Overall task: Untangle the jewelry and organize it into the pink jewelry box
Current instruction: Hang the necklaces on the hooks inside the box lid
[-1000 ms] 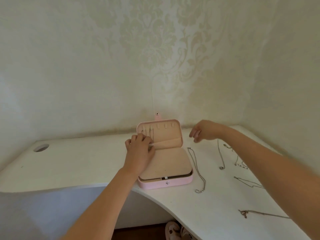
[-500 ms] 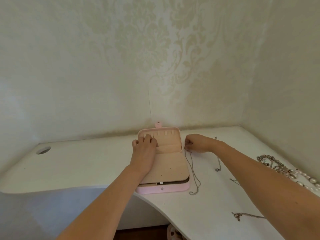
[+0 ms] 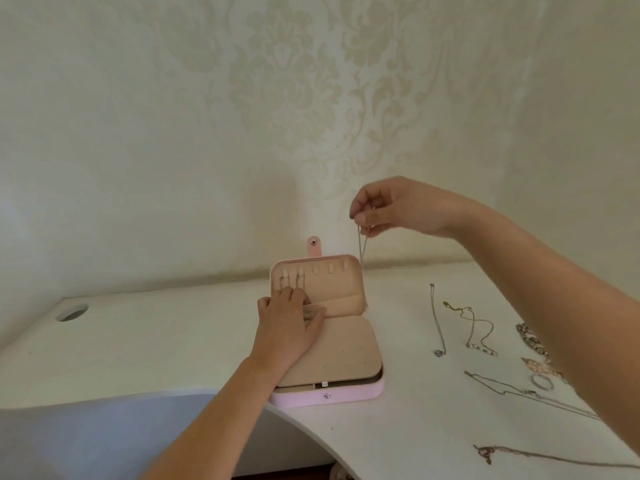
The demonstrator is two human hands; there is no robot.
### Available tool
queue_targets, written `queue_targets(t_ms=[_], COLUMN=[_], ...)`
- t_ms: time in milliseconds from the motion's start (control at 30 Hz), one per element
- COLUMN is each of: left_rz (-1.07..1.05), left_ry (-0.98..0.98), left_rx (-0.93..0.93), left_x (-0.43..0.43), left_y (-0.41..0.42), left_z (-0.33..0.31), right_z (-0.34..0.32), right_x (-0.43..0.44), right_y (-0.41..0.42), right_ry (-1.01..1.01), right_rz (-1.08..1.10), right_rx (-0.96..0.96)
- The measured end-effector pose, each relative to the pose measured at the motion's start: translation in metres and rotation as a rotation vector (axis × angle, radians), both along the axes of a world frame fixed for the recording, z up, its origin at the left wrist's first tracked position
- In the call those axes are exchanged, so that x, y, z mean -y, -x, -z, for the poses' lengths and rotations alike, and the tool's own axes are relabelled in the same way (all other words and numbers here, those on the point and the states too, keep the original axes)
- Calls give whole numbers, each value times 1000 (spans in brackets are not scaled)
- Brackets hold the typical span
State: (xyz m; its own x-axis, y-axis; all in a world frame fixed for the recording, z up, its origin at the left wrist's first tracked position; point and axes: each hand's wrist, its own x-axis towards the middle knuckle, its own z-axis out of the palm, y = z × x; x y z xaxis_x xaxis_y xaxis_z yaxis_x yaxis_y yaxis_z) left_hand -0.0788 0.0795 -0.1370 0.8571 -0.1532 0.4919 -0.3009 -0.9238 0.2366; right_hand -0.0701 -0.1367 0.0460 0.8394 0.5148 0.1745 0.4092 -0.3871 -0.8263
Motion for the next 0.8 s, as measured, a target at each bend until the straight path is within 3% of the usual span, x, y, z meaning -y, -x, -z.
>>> queue_targets(t_ms=[300, 800], left_rz=[-7, 22], left_ry=[9, 46], left_rx=[68, 128], left_x=[0, 0], left_y=[2, -1], left_z=[1, 4], right_z=[-58, -48], right_x=[-18, -47], right_y=[-17, -38], right_ry=[67, -8], right_rz=[-3, -8], right_rx=[38, 47])
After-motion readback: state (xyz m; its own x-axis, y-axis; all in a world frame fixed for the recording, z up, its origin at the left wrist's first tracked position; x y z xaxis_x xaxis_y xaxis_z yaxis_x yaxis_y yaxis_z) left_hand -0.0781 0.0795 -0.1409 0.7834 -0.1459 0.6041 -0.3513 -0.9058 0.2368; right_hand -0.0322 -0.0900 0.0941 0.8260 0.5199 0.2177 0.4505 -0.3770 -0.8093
